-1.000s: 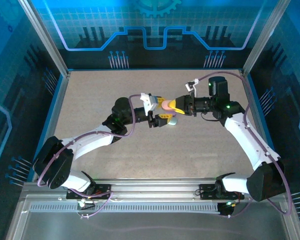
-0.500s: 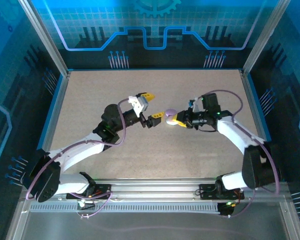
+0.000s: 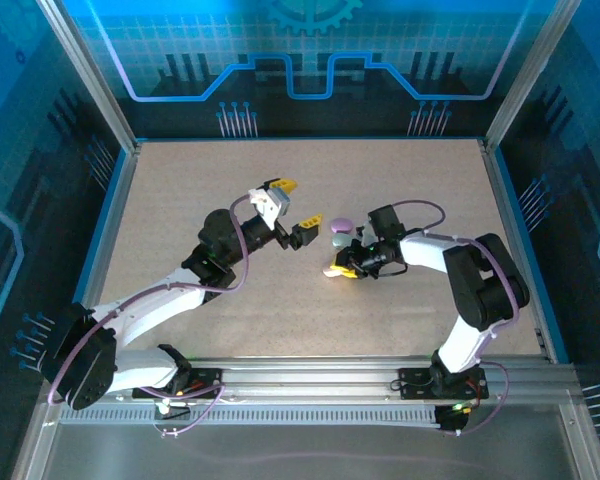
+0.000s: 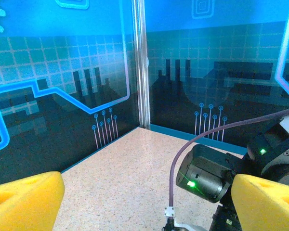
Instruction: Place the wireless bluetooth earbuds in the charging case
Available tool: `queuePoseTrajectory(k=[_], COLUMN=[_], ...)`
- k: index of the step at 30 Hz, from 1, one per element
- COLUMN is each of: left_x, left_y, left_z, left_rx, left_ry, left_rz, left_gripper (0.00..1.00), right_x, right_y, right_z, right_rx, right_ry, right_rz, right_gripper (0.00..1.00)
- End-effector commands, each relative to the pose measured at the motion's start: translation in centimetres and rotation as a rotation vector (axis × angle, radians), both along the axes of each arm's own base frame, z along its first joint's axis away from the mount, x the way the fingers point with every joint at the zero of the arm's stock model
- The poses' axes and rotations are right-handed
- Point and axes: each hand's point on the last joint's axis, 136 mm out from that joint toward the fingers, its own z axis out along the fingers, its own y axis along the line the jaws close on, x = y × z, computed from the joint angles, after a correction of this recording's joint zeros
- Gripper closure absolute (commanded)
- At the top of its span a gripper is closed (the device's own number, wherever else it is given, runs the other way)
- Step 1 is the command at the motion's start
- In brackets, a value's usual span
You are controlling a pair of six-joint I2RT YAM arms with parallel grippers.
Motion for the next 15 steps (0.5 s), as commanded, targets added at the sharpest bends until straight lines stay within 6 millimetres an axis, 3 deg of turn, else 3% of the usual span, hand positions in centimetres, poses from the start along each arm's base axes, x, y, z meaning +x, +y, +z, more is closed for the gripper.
queuePoseTrajectory(k=[1, 10, 13, 15], left_x=[0.0, 0.3, 0.6, 0.8], left_y=[0.7, 1.0, 1.1, 1.2], left_z=[0.7, 0.5, 0.3, 0.3], left_rx=[0.002, 0.011, 0.013, 0.014], left_ry=[-0.026, -0.021, -0.013, -0.009], left_rz=[0.029, 0.051, 0.057, 0.067], left_gripper=[0.08, 0.07, 0.06, 0.05], right_x=[0.6, -0.1, -0.1, 1.0], right_y=[-0.1, -3.0, -4.3, -5.1], right_z=[-1.0, -0.3, 0.7, 2.8], right_rx=[-0.043, -0.205, -0.248, -0.275], right_ry=[-0.019, -0.046, -0.070, -0.123], right_rz=[-0.011, -0.013, -0.029, -0.048], right_gripper=[0.78, 0.47, 0.42, 0.40])
